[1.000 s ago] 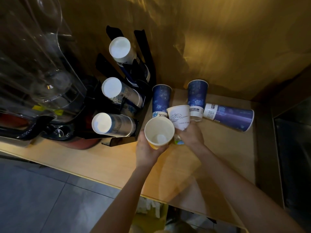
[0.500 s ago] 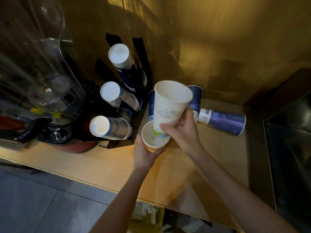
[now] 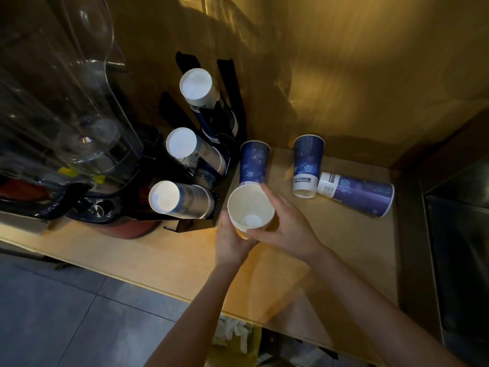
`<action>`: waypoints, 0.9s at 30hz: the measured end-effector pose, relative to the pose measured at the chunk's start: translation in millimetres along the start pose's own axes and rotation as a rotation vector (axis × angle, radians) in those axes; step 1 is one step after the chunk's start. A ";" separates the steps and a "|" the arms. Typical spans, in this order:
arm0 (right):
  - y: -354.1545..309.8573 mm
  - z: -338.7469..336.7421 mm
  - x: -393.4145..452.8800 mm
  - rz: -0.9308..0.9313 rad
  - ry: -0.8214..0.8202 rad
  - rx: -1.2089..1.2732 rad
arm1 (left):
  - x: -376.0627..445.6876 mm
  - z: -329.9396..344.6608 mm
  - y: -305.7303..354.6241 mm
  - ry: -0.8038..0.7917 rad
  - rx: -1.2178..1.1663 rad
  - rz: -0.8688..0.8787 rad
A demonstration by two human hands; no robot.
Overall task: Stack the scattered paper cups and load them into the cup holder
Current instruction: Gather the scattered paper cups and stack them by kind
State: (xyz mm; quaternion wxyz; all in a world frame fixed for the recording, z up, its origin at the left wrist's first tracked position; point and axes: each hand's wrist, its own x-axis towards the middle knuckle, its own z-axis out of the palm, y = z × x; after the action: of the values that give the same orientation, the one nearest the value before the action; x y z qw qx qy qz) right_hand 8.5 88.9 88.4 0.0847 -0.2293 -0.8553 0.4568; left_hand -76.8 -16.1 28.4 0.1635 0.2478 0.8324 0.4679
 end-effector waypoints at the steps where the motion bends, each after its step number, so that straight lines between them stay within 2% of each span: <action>1: 0.8 0.1 -0.1 -0.005 -0.018 -0.052 | -0.1 -0.2 0.7 -0.003 -0.002 -0.008; 4: 4.0 -0.7 -1.4 0.003 -0.034 -0.147 | -0.6 -0.5 1.1 -0.009 -0.015 -0.017; 9: 3.9 -3.0 -0.7 0.023 -0.031 -0.133 | -1.2 -1.3 1.7 -0.007 -0.001 -0.012; 16: 6.8 -3.7 9.2 0.112 -0.095 0.181 | 3.0 -7.1 1.7 0.009 -0.002 -0.003; 19: 5.4 1.5 16.8 0.145 -0.041 0.310 | 8.9 -8.8 4.2 0.018 -0.040 -0.033; 24: 5.4 -0.5 21.0 0.176 -0.016 0.373 | 8.9 -19.9 23.1 -0.028 -0.106 -0.006; 27: 9.5 -14.7 25.0 0.204 0.032 0.418 | 0.7 -31.7 44.5 -0.033 -0.056 0.006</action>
State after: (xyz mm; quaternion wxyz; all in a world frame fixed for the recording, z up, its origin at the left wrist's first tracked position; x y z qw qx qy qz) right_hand -5.3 116.1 87.3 0.0973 -0.2994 -0.7131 0.6264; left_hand -81.8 -18.3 82.9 0.1825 0.2534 0.8155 0.4872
